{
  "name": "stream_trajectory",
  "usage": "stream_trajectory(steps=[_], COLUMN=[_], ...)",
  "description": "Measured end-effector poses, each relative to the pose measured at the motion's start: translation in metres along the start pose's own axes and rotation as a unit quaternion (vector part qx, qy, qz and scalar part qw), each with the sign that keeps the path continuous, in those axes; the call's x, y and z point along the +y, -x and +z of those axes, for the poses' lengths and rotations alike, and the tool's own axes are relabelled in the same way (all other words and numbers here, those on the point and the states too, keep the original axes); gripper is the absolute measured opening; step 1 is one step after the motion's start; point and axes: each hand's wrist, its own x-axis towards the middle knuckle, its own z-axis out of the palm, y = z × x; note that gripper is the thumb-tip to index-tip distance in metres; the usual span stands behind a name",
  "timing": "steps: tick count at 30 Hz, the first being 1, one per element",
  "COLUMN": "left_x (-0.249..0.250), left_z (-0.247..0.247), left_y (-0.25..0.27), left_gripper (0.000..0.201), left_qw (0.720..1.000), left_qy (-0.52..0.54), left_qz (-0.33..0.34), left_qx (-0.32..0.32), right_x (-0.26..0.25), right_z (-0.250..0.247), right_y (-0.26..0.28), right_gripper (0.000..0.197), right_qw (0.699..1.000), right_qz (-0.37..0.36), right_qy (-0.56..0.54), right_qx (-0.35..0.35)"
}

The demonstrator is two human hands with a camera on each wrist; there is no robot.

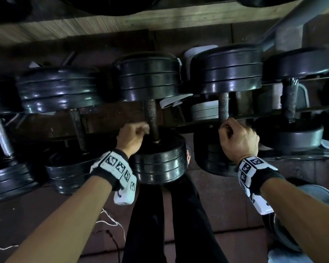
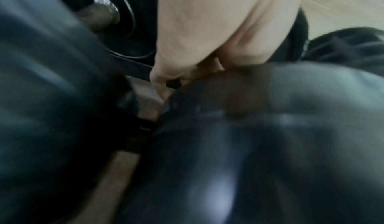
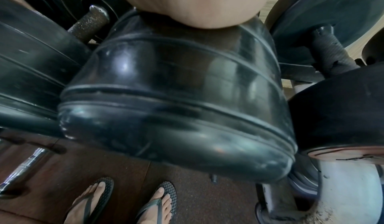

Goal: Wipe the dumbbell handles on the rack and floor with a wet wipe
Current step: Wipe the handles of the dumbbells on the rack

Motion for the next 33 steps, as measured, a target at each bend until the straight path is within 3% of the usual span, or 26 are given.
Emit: stream_trajectory(steps=[1,4,6,8,10,13,15,17,20,25,29,31,33], left_x=[0.006,0.018,0.011,0.002,-0.012,-0.029,-0.023,-0.009,0.014,0.005,-0.036,-0.033,-0.016], left_z=[-0.004,-0.015,-0.011,-0.006,0.003,0.011,0.005,-0.002,-0.012,0.000,0.020,0.017,0.005], left_y=[-0.009,-0.039,-0.045,-0.032,-0.015,-0.001,-0.007,-0.025,-0.051,-0.036,-0.019,-0.024,-0.033], left_gripper=[0.013,0.029,0.032,0.040,0.035,0.018,0.014,0.026,0.006,0.014,0.012,0.014,0.016], left_qw=[0.998,0.981,0.983,0.994,0.999,0.993,0.988,0.982,0.976,0.990,0.993,0.987,0.983], left_qy=[0.048,0.166,0.149,0.072,0.029,0.094,0.143,0.184,0.210,0.138,0.085,0.116,0.161], left_qz=[0.018,0.012,0.014,0.005,-0.019,-0.038,0.001,0.046,0.045,0.037,-0.016,-0.027,-0.016], left_qx=[0.033,0.102,0.106,0.087,0.020,-0.063,-0.062,-0.008,0.043,0.010,-0.082,-0.111,-0.089], right_x=[0.000,0.002,0.003,0.002,0.002,0.001,0.002,0.002,0.003,0.002,0.001,0.002,0.002], right_z=[0.000,0.002,0.002,0.002,0.002,0.002,0.002,0.003,0.004,0.003,0.002,0.002,0.003], right_y=[0.000,0.000,-0.001,0.000,0.000,0.000,0.000,0.000,0.000,0.001,0.001,0.001,0.001], right_gripper=[0.024,0.027,0.029,0.029,0.029,0.028,0.028,0.028,0.029,0.030,0.027,0.027,0.027], right_qw=[1.000,1.000,1.000,1.000,1.000,1.000,1.000,1.000,1.000,1.000,1.000,1.000,1.000], right_qz=[-0.002,0.000,0.001,0.003,0.007,0.016,0.018,0.011,0.005,0.004,0.005,0.005,0.003], right_qy=[0.001,0.003,0.002,0.001,0.000,0.003,0.002,0.001,0.006,0.007,0.005,0.006,0.004], right_qx=[-0.001,-0.006,-0.008,-0.005,-0.004,-0.010,-0.006,-0.005,0.002,0.004,-0.004,-0.003,-0.001])
